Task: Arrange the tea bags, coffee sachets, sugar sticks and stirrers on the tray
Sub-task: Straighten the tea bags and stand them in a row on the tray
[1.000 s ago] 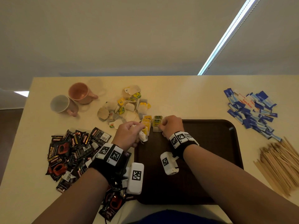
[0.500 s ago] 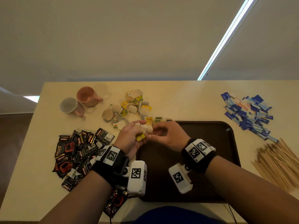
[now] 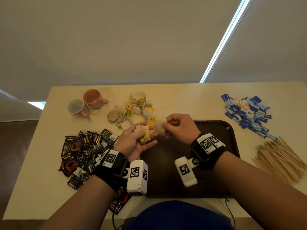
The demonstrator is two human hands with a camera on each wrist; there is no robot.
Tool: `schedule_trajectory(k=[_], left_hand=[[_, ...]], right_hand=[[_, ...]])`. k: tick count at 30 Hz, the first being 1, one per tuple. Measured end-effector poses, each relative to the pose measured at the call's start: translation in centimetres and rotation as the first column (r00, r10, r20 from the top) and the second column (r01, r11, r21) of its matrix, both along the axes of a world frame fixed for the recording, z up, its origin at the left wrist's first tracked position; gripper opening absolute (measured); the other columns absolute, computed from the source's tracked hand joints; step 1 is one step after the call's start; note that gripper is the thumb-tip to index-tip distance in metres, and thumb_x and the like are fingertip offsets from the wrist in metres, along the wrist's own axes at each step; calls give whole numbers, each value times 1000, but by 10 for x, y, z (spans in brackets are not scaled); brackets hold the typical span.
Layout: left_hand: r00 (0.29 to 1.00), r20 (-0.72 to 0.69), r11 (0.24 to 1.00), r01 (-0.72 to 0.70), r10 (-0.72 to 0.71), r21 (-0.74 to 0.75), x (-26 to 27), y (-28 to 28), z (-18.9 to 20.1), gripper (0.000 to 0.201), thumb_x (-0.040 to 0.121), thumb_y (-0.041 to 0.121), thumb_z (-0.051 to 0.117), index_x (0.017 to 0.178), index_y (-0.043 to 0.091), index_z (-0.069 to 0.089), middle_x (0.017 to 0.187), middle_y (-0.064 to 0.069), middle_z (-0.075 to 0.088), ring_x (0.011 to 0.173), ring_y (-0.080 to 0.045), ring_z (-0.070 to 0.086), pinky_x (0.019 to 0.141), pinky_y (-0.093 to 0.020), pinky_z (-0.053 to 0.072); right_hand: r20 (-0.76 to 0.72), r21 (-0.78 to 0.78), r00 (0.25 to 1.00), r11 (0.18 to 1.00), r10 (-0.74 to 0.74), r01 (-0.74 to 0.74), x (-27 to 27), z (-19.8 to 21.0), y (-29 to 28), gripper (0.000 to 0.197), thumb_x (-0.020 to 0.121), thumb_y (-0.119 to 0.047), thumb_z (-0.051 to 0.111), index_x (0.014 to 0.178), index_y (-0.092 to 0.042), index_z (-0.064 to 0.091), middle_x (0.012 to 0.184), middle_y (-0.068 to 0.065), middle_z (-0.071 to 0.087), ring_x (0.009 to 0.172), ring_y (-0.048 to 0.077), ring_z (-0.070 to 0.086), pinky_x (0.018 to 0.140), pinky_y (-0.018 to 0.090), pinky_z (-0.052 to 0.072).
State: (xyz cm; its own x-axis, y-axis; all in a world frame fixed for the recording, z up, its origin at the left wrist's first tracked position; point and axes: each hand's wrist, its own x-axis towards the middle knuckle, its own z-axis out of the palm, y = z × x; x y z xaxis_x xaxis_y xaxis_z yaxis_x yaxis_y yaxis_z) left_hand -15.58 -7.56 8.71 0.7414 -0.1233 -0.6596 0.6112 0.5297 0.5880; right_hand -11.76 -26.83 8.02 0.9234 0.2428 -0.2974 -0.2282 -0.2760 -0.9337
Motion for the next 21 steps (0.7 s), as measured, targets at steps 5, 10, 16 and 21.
schedule_trajectory(k=[5,10,16,21], left_hand=[[998,-68,999,15,-18,-43,-5,7,-5,25,102,2,40,116,10,59,116,-20,67,94,-31,70,71,-48,62],[987,-154,999,46,-43,15,-6,6,-12,14,95,20,60,104,9,62,94,-13,69,80,-24,67,64,-40,60],[979,-197,995,71,-56,72,-7,8,-25,8,99,16,57,103,9,59,94,-14,65,81,-25,66,64,-38,61],[984,-178,986,40,-11,161,-6,11,-26,7,97,18,61,96,12,60,67,-4,57,57,-15,53,50,-27,49]], right_hand=[[138,54,988,997,-63,56,2,18,-6,4,90,0,64,88,2,67,81,18,71,71,26,70,62,35,62],[148,154,983,985,-106,83,5,34,-5,13,89,5,61,83,-5,65,80,11,69,75,27,70,61,34,61],[183,238,968,963,-170,124,11,52,-5,19,90,5,58,80,-10,64,83,3,64,85,32,67,68,47,61],[221,201,966,975,-138,93,10,55,-6,22,90,6,58,79,-13,63,80,0,63,82,26,67,66,41,61]])
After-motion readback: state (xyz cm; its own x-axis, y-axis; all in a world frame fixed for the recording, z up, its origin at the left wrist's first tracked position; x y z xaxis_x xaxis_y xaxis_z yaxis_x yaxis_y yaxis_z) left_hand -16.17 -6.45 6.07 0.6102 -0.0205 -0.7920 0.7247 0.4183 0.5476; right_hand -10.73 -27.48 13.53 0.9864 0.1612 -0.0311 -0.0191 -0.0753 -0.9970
